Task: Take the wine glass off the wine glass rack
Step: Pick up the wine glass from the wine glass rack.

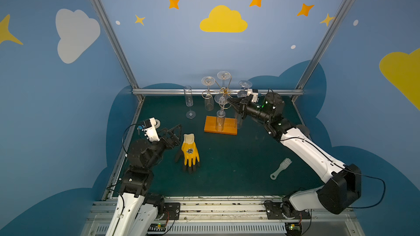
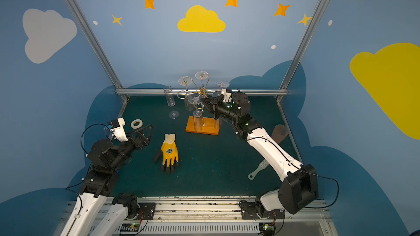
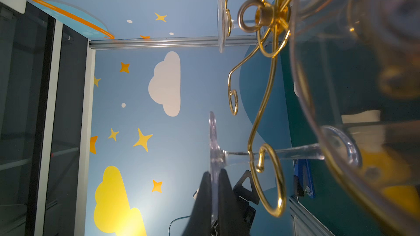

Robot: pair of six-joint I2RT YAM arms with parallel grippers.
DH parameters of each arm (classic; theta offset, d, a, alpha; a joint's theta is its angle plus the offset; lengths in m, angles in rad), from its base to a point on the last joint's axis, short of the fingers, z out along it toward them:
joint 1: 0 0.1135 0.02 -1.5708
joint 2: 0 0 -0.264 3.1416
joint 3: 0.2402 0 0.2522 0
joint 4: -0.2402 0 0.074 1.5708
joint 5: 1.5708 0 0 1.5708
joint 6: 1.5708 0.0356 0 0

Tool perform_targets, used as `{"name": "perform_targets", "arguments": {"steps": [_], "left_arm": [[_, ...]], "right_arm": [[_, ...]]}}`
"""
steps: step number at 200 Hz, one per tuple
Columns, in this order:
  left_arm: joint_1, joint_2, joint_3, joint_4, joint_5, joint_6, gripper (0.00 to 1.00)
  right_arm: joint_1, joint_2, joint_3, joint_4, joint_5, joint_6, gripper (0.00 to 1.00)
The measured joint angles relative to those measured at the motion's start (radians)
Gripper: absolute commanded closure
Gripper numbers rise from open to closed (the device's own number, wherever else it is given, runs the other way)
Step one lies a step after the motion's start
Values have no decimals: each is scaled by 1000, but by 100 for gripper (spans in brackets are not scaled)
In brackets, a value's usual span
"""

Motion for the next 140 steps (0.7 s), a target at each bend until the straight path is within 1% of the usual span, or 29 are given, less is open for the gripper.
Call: {"name": "perform_targets", "arguments": {"steps": [78, 140], "left_arm": [[0, 0, 0, -4, -4, 9, 1], [0, 2, 1, -7, -9, 12, 1]], "right_arm": [[-58, -5, -9, 4, 40, 7, 100], [-95, -97, -110, -11, 51, 13, 100]]}}
